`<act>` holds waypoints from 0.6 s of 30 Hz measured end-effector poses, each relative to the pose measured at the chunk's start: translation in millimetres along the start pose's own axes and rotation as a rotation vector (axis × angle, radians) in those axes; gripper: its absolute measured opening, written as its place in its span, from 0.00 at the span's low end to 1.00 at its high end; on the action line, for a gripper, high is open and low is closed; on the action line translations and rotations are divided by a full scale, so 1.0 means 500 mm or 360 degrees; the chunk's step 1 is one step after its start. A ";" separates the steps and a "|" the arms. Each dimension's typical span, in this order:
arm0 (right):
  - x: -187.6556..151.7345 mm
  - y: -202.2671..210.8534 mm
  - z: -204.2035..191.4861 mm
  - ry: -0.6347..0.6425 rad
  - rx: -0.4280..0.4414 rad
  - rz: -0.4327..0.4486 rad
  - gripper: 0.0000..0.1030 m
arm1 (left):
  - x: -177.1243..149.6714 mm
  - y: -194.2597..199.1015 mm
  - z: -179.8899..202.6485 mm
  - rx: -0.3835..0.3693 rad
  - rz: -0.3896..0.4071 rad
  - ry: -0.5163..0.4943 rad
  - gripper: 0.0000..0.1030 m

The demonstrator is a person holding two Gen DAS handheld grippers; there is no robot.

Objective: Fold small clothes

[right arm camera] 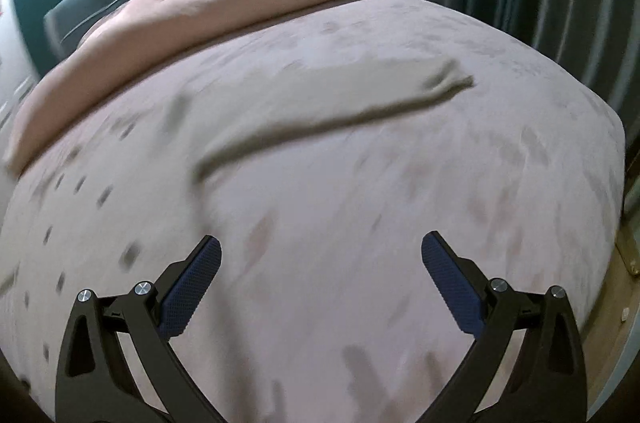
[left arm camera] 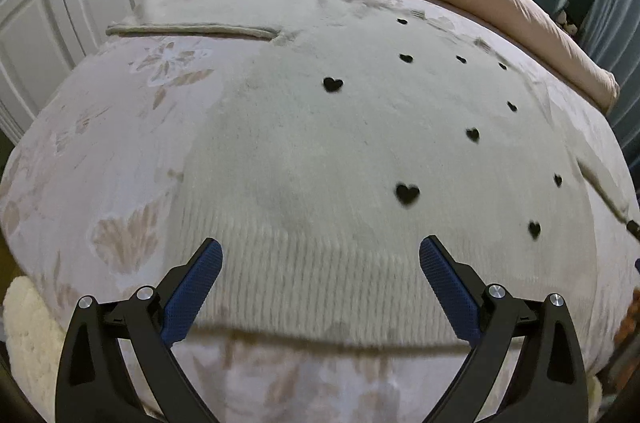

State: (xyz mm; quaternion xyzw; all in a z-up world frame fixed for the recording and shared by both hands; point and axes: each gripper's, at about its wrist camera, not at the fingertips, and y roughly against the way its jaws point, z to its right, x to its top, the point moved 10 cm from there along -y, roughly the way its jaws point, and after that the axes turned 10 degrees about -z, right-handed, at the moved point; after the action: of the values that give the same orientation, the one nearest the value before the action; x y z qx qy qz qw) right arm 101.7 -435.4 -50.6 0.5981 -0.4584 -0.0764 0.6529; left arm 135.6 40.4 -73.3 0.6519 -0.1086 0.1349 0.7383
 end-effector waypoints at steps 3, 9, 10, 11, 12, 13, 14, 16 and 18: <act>0.098 -0.071 0.083 -0.0188 0.0019 -0.0007 0.95 | 0.027 -0.014 -0.006 0.0017 0.0003 0.0026 0.94; 0.217 -0.218 0.213 -0.0612 0.0007 -0.0084 0.95 | 0.073 -0.058 -0.011 0.0078 -0.0030 0.0069 0.94; 0.230 -0.233 0.226 -0.0660 0.0014 -0.0086 0.95 | 0.077 -0.064 -0.011 0.0081 -0.0035 0.0076 0.94; 0.242 -0.247 0.237 -0.0706 0.0021 -0.0088 0.95 | 0.082 -0.071 -0.011 0.0081 -0.0042 0.0085 0.94; 0.254 -0.264 0.244 -0.0750 0.0029 -0.0096 0.95 | 0.089 -0.081 -0.010 0.0075 -0.0055 0.0095 0.94; 0.265 -0.277 0.246 -0.0773 0.0046 -0.0099 0.95 | 0.093 -0.088 -0.010 0.0076 -0.0062 0.0102 0.94; 0.274 -0.284 0.245 -0.0786 0.0057 -0.0098 0.93 | 0.099 -0.095 -0.010 0.0073 -0.0066 0.0112 0.94; 0.302 -0.298 0.238 -0.0802 0.0080 -0.0080 0.61 | 0.106 -0.104 -0.010 0.0083 -0.0062 0.0115 0.94; 0.330 -0.311 0.209 -0.0813 0.0152 -0.0093 0.23 | 0.118 -0.110 -0.012 0.0091 -0.0043 0.0111 0.94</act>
State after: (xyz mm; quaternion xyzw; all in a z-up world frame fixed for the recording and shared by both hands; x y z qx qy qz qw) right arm 192.9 -658.9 -113.5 0.6024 -0.5942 -0.2220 0.4845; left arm 209.6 43.4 -105.4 0.6691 -0.0701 0.1508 0.7244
